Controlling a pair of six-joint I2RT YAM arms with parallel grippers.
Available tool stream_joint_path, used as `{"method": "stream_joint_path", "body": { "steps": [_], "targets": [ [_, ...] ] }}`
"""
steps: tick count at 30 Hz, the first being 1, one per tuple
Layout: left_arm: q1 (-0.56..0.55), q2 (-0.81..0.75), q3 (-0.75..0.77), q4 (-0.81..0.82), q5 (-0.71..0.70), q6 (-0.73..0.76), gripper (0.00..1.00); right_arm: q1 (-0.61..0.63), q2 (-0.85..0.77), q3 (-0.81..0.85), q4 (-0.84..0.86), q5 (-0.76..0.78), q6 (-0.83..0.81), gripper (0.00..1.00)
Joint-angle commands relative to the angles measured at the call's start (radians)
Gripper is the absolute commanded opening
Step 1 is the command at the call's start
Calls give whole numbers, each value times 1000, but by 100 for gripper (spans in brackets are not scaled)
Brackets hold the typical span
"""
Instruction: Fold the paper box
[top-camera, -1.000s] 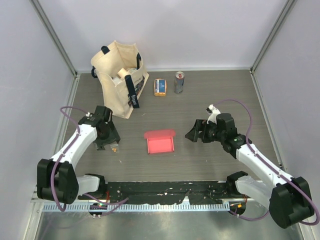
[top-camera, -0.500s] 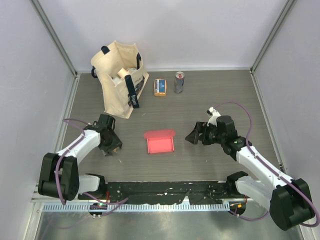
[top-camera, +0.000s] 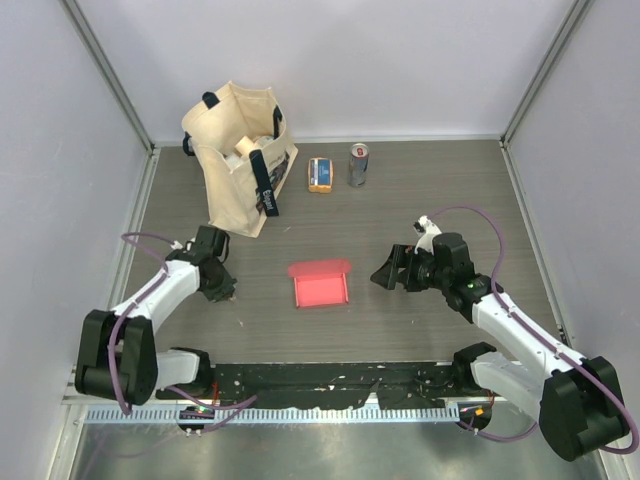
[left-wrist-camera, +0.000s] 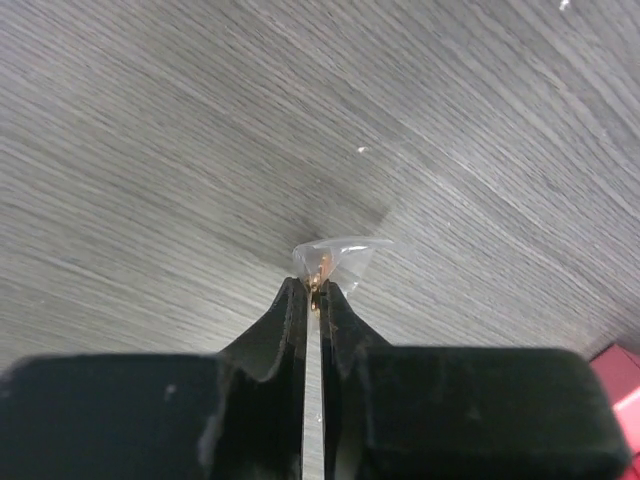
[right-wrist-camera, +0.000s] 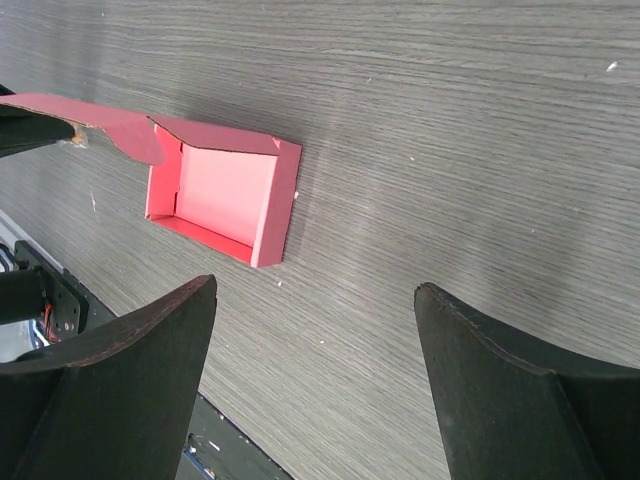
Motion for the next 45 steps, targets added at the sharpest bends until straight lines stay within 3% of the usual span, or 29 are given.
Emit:
{"method": "stream_joint_path", "body": {
  "steps": [1,5,6,8,14,20,21,25,28,33,36,39,45],
  "targets": [
    [-5,-90,52,-61,-3,43,5,-3,-11,10,55,-11,7,85],
    [-43,-193,73,-28,238,104,4,-3,15,15,72,-11,5,85],
    [-65,-228,73,16,352,113,4,-4,32,21,76,-11,4,85],
    [-179,-257,75,62,393,98,4,-3,47,26,93,-17,5,85],
    [-553,-241,106,242,243,29,4,-3,88,52,106,-23,7,85],
    [-683,-38,225,262,93,113,6,-3,81,47,98,-11,10,84],
    [-688,-15,237,270,84,121,9,-3,78,43,99,0,10,84],
    [-688,71,283,311,91,170,48,2,75,33,132,-36,-16,84],
    [-689,27,265,307,39,195,62,22,75,44,139,-42,-51,84],
    [-686,-174,147,276,-32,285,64,112,105,41,309,-53,-122,74],
    [-666,-255,88,252,-70,352,64,210,151,64,366,54,-189,70],
    [-625,-305,35,274,-81,397,72,272,196,55,467,151,-246,70],
    [-472,-311,-22,444,46,371,77,272,288,72,554,181,-311,68]
  ]
}}
